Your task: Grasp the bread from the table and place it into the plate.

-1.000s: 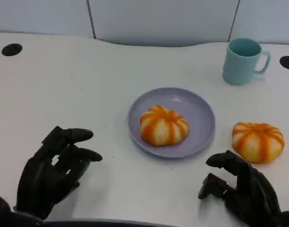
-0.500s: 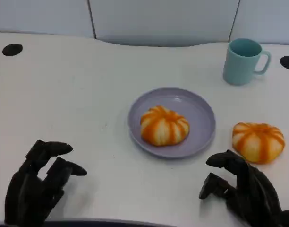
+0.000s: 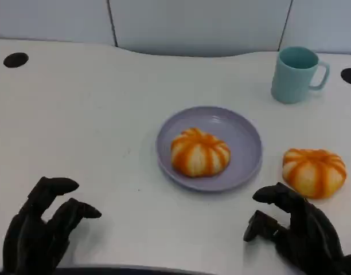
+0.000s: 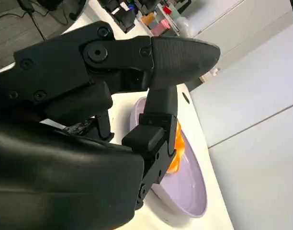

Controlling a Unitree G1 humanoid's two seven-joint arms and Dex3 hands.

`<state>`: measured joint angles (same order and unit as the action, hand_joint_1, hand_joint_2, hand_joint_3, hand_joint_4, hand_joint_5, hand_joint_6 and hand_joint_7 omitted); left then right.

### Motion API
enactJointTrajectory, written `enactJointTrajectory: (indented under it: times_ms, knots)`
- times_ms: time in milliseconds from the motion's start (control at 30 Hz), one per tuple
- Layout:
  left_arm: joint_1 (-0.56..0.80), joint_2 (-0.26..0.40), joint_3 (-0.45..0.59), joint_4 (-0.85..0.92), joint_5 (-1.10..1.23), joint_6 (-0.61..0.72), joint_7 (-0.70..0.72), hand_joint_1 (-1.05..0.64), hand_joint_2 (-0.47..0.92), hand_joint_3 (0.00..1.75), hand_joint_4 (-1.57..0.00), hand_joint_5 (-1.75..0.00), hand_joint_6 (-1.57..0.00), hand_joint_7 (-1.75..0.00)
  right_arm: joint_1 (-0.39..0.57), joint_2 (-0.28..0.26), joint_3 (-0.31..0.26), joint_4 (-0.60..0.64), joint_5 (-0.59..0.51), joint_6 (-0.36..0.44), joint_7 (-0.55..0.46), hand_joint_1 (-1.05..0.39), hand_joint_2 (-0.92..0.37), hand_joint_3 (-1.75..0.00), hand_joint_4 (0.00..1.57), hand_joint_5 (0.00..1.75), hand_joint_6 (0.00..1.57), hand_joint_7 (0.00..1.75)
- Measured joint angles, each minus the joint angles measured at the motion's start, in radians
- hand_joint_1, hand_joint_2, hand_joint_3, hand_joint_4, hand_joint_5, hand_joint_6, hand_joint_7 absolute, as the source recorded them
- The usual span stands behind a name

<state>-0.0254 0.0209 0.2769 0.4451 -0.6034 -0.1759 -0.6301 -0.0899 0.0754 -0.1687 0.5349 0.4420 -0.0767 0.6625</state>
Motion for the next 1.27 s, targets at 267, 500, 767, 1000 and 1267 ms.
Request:
enactJointTrajectory:
  times_ms: [267, 500, 767, 1000, 1267]
  knots:
    - [-0.011, -0.013, 0.011, 0.020, 0.009, 0.018, -0.002, -0.65, 0.92, 0.08, -0.30, -1.75, -0.22, -1.59, -0.010, -0.008, -0.011, 0.015, 0.002, 0.000, 0.012, -0.51, -0.92, -0.44, 0.70, 1.49, 0.63, 1.10]
    - [-0.027, -0.019, 0.011, 0.034, 0.023, 0.008, -0.006, -0.63, 0.92, 0.10, -0.29, -1.75, -0.17, -1.62, -0.031, -0.018, -0.025, 0.042, 0.002, -0.002, 0.020, -0.50, -0.92, -0.46, 0.68, 1.52, 0.58, 1.13]
    - [-0.032, -0.019, 0.010, 0.037, 0.035, 0.007, -0.007, -0.65, 0.92, 0.09, -0.29, -1.75, -0.14, -1.66, -0.051, -0.019, -0.028, 0.071, -0.002, -0.015, 0.022, -0.52, -0.92, -0.43, 0.68, 1.52, 0.59, 1.14]
    - [-0.035, -0.019, 0.011, 0.038, 0.044, 0.007, -0.010, -0.65, 0.92, 0.07, -0.30, -1.75, -0.15, -1.68, -0.055, -0.019, -0.028, 0.082, -0.002, -0.030, 0.031, -0.52, -0.92, -0.44, 0.69, 1.52, 0.61, 1.13]
    - [-0.036, -0.019, 0.011, 0.040, 0.046, 0.007, -0.010, -0.64, 0.92, 0.10, -0.29, -1.75, -0.13, -1.67, -0.054, -0.020, -0.026, 0.078, -0.005, -0.027, 0.024, -0.51, -0.92, -0.45, 0.69, 1.52, 0.63, 1.12]
